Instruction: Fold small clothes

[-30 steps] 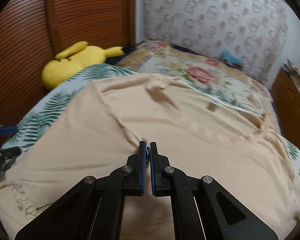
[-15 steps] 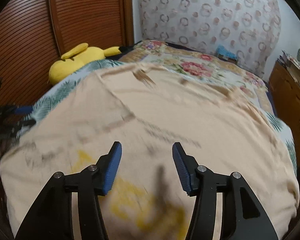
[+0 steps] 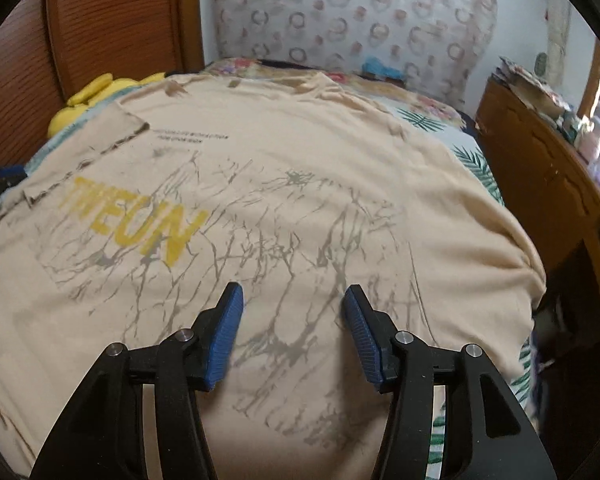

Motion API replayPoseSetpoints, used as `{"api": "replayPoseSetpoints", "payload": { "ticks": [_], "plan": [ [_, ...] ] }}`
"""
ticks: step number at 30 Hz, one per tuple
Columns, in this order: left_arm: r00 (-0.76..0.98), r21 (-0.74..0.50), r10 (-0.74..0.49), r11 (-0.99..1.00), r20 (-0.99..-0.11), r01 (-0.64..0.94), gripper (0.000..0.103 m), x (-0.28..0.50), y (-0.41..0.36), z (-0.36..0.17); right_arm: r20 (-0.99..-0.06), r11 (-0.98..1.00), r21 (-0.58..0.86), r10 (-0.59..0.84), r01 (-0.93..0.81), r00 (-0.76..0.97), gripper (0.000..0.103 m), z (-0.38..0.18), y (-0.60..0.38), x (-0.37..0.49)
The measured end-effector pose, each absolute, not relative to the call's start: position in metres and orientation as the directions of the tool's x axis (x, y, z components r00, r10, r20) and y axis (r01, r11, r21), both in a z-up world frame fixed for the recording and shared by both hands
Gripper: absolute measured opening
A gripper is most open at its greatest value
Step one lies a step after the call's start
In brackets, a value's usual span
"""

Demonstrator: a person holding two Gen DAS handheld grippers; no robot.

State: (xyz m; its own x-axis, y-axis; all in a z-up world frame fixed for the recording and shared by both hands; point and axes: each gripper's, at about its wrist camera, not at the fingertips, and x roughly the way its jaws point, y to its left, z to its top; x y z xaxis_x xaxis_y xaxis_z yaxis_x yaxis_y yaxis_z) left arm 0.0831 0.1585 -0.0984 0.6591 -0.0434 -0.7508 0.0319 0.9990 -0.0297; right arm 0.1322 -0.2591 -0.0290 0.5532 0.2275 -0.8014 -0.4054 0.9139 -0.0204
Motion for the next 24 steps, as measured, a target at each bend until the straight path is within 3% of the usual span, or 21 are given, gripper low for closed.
{"api": "replayPoseSetpoints", "payload": {
  "ticks": [4,9,12,24],
  "plan": [
    [0.682,-0.038,-0.034,0.999,-0.730,0.010,0.061,0.079,0.156,-0.092,-0.798,0.919,-0.024,0.220,-0.393,0.562,0.059,-0.031,-0.264,0.130],
    [0.705,-0.053,-0.102,0.994,-0.702,0.091,0.062,0.077,0.123,-0.074,-0.801,0.918,-0.013,0.228,-0.396,0.554,0.076,-0.033,-0.265,0.131],
    [0.704,-0.055,-0.152,0.986,-0.693,0.158,0.062,0.083,0.086,-0.067,-0.805,0.916,-0.018,0.225,-0.402,0.549,0.081,-0.034,-0.264,0.130],
    [0.619,-0.027,-0.203,0.959,-0.759,0.281,0.062,0.116,0.006,-0.084,-0.784,0.940,-0.033,0.187,-0.340,0.592,0.074,-0.020,-0.305,0.117]
  ]
}}
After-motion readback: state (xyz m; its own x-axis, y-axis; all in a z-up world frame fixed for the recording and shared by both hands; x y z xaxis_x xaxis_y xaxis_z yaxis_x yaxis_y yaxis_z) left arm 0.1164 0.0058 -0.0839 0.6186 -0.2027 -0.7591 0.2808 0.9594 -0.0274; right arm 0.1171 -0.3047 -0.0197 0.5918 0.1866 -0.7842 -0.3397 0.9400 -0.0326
